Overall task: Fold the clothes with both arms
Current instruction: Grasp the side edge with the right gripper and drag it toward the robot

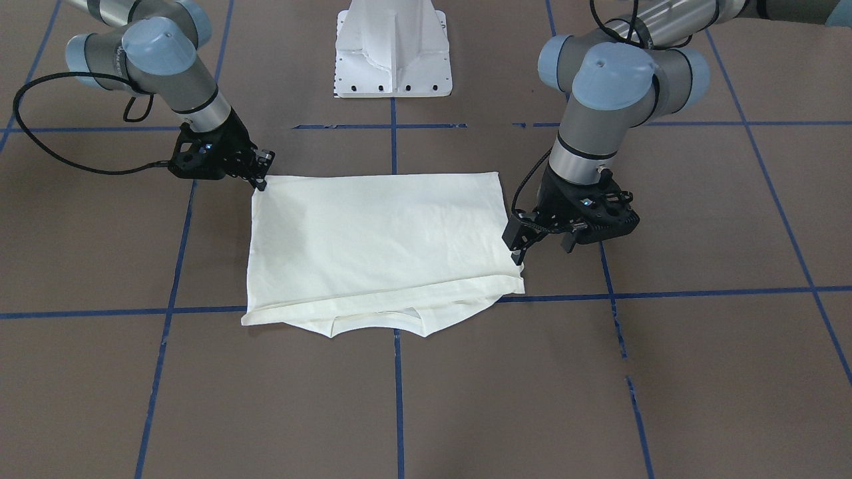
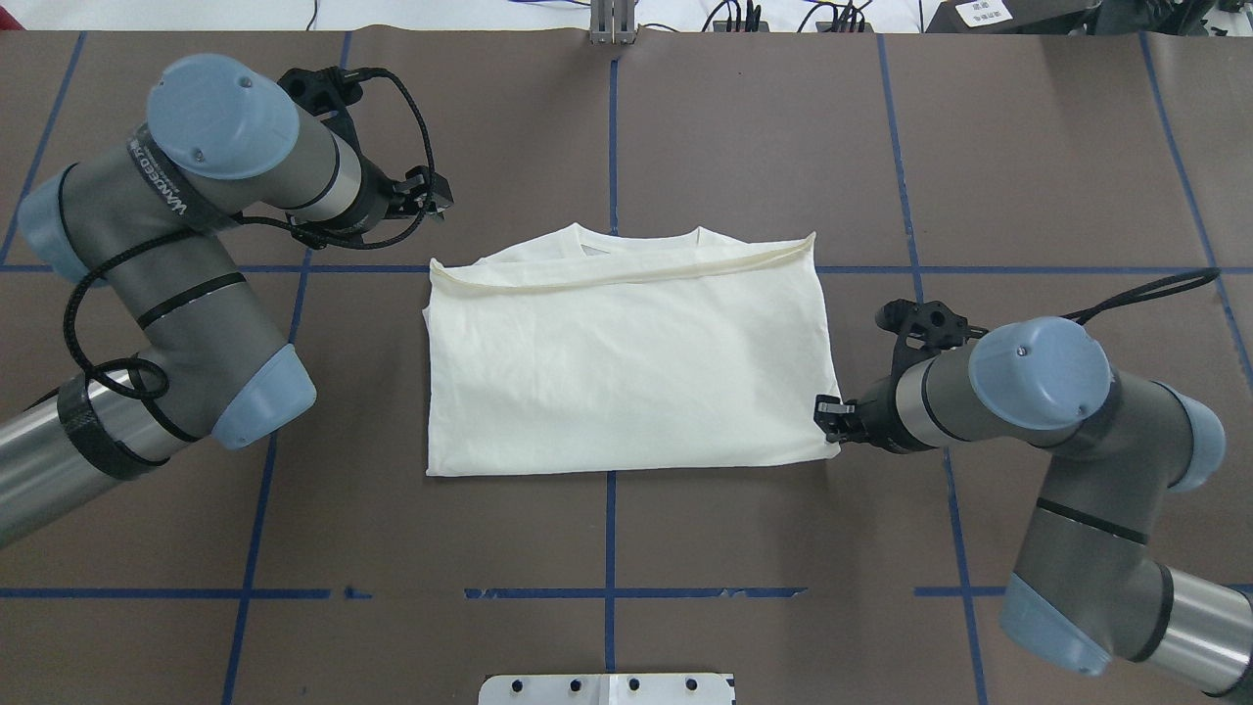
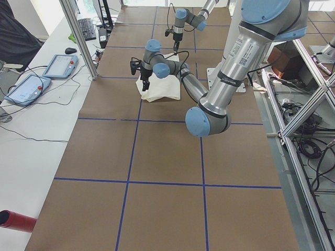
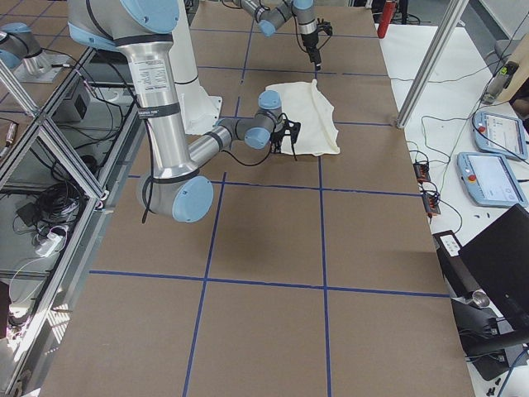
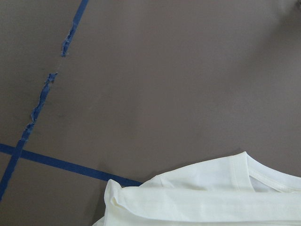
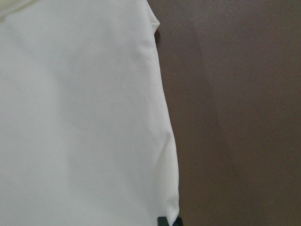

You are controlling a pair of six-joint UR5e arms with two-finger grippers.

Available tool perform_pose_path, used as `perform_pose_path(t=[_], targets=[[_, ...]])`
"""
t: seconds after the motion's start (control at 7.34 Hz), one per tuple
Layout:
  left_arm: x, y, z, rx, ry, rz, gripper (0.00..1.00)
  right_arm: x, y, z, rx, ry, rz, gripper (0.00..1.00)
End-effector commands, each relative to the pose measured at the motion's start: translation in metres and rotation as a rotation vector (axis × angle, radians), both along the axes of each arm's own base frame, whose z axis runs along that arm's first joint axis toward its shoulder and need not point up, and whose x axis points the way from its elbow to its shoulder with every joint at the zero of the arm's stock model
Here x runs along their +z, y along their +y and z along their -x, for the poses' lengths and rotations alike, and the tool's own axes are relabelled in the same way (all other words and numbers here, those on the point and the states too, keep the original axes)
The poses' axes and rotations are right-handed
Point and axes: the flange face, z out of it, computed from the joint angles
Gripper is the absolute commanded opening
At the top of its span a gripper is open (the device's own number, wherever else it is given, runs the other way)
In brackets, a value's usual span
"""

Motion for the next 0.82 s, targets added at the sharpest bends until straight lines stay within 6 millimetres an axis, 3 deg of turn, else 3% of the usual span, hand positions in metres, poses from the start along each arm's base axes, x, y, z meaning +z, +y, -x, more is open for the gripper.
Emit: perform_pose_path(t=[0.0, 0.14, 0.27, 0.55, 0.68], targets=[[0.002, 0.0, -0.001, 0.0, -0.002, 0.001, 1.0, 0.021, 0.07, -0.01, -0.098, 0.043, -0.004, 0.0], [0.002, 0.001, -0.002, 0.002, -0.003, 0.003, 1.0, 0.028, 0.108, -0.018, -0.163, 0.061, 0.013, 0.0], [0.002, 0.001, -0.002, 0.002, -0.003, 0.003, 1.0, 0.027, 0.143, -0.011, -0.191, 0.062, 0.07, 0.0], [0.005, 0.0, -0.004, 0.003, -0.006, 0.004, 1.0, 0.016, 0.179, -0.003, -0.231, 0.048, 0.121, 0.0], [0.004, 0.0, -0.004, 0.004, -0.004, 0.004, 1.0, 0.018, 0.187, -0.001, -0.249, 0.054, 0.125, 0.44]])
